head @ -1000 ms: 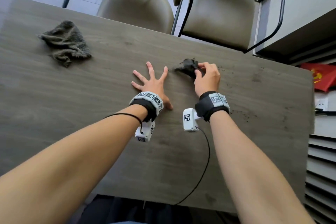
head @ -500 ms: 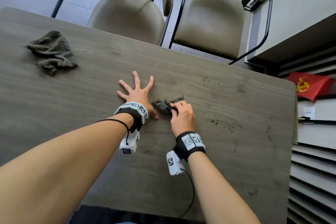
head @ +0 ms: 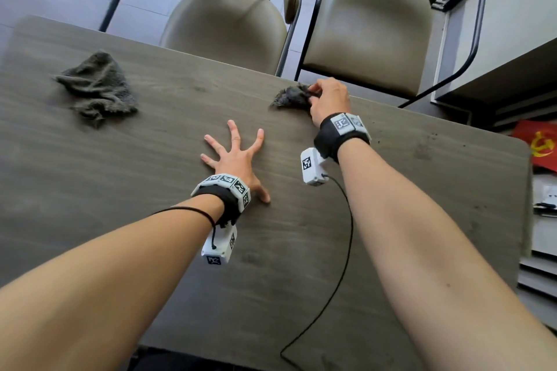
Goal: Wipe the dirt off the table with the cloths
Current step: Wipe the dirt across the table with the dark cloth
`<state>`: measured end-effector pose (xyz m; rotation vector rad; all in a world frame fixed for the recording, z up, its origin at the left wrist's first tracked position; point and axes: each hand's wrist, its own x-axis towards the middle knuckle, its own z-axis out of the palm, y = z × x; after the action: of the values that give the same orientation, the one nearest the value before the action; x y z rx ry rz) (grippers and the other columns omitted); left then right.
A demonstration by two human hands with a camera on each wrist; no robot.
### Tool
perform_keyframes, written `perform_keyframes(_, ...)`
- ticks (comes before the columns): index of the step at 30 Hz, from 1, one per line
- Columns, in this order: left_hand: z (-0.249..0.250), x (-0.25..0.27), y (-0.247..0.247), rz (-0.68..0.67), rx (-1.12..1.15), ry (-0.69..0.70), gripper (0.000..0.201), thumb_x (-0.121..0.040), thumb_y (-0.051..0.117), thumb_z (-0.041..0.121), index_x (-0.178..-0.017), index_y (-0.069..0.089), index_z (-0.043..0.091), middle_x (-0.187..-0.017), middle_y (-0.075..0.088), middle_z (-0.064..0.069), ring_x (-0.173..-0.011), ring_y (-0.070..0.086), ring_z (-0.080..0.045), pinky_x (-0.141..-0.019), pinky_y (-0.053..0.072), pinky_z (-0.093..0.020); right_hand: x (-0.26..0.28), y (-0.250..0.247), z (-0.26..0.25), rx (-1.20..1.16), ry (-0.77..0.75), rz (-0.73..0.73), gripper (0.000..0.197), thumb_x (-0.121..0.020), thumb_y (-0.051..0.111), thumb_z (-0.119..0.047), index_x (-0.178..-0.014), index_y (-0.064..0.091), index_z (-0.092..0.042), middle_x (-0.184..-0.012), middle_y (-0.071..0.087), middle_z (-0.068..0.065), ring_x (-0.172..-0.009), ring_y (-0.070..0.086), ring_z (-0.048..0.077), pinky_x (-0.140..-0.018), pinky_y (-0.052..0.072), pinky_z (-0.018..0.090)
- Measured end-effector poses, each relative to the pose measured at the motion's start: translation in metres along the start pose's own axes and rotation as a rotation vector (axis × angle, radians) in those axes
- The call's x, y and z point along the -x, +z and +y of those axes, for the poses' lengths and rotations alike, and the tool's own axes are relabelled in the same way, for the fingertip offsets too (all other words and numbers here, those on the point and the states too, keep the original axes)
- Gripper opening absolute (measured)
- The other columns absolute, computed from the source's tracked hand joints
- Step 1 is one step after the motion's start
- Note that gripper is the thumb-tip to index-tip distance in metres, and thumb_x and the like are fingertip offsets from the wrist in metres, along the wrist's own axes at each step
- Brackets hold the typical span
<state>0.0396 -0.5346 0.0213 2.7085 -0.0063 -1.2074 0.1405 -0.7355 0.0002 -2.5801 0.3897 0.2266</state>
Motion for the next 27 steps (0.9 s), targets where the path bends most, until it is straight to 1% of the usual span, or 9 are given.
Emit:
perform_keyframes(2,0.0,0.001,-0.001,0.001,0.006,0.003,0.156,-0.037,0.097,0.057,-0.15,-0.011,0.059,-0.154,-0.046,-0.006,-0.138,-0.026,-0.063,-0.107,0.008,-0.082,0.021,-0.004,0.001,-0.048,-0.053,0.067,0.015,-0.087,0.063,-0.009,-0.1,0.069,-0.015,-0.108,0.062,0.006,-0.104,0.056,0.026,-0.088,0.044,0.031)
perform_keyframes(5,0.0,0.002,-0.001,0.005,0.007,0.004,0.156,-0.037,0.097,0.057,-0.15,-0.01,0.059,-0.154,-0.046,-0.005,-0.138,-0.026,-0.063,-0.107,0.008,-0.082,0.08,-0.003,0.004,-0.104,-0.132,0.176,0.017,-0.085,0.064,-0.008,-0.099,0.069,-0.015,-0.104,0.061,0.003,-0.097,0.054,0.023,-0.086,0.043,0.031)
perform_keyframes(7,0.0,0.002,-0.001,0.011,0.004,0.003,0.156,-0.037,0.097,0.057,-0.15,-0.01,0.059,-0.154,-0.047,-0.005,-0.138,-0.026,-0.063,-0.108,0.01,-0.082,0.127,0.005,0.012,-0.116,-0.151,0.155,0.018,-0.083,0.065,-0.007,-0.098,0.068,-0.017,-0.101,0.06,-0.001,-0.093,0.052,0.019,-0.082,0.041,0.026)
perform_keyframes(9,0.001,0.001,0.0,0.011,-0.004,0.001,0.157,-0.037,0.097,0.057,-0.15,-0.012,0.059,-0.153,-0.047,-0.006,-0.138,-0.026,-0.063,-0.108,0.01,-0.081,0.167,0.017,0.027,-0.116,-0.145,0.1,0.02,-0.083,0.065,-0.006,-0.098,0.068,-0.018,-0.1,0.059,-0.004,-0.093,0.051,0.017,-0.083,0.044,0.026)
perform_keyframes(12,0.0,0.0,0.001,0.008,-0.009,-0.003,0.158,-0.037,0.096,0.057,-0.149,-0.015,0.059,-0.151,-0.05,-0.006,-0.138,-0.026,-0.064,-0.108,0.011,-0.081,0.19,0.035,0.046,-0.172,-0.09,0.155,0.02,-0.082,0.068,-0.003,-0.095,0.07,-0.018,-0.096,0.059,-0.008,-0.088,0.049,0.016,-0.08,0.043,0.024)
perform_keyframes(15,-0.001,-0.002,0.0,0.004,-0.018,-0.013,0.158,-0.038,0.096,0.058,-0.148,-0.018,0.059,-0.149,-0.052,-0.006,-0.137,-0.027,-0.064,-0.108,0.011,-0.082,0.166,0.04,0.039,-0.229,-0.031,0.225,0.019,-0.079,0.069,0.0,-0.089,0.07,-0.017,-0.089,0.059,-0.007,-0.083,0.047,0.016,-0.075,0.036,0.018)
perform_keyframes(21,0.001,-0.004,0.002,-0.005,-0.02,-0.019,0.159,-0.037,0.095,0.059,-0.147,-0.019,0.06,-0.148,-0.054,-0.006,-0.138,-0.025,-0.064,-0.107,0.012,-0.081,0.085,0.026,0.032,-0.194,-0.043,0.216,0.014,-0.081,0.067,-0.005,-0.088,0.071,-0.016,-0.089,0.059,-0.001,-0.085,0.05,0.021,-0.073,0.032,0.02)
perform_keyframes(25,0.001,-0.004,0.001,-0.004,-0.02,-0.016,0.159,-0.036,0.096,0.058,-0.147,-0.018,0.06,-0.148,-0.053,-0.006,-0.138,-0.025,-0.064,-0.107,0.012,-0.082,0.002,0.012,0.021,-0.164,-0.016,0.226,0.012,-0.084,0.064,-0.008,-0.089,0.072,-0.015,-0.096,0.061,0.004,-0.093,0.056,0.026,-0.077,0.038,0.025)
perform_keyframes(27,0.001,-0.003,0.0,-0.004,-0.007,-0.019,0.159,-0.035,0.096,0.058,-0.147,-0.016,0.061,-0.15,-0.051,-0.005,-0.138,-0.025,-0.064,-0.107,0.012,-0.082,-0.038,0.004,0.015,-0.155,0.018,0.177,0.014,-0.084,0.064,-0.008,-0.091,0.074,-0.015,-0.099,0.063,0.005,-0.097,0.059,0.028,-0.08,0.043,0.027)
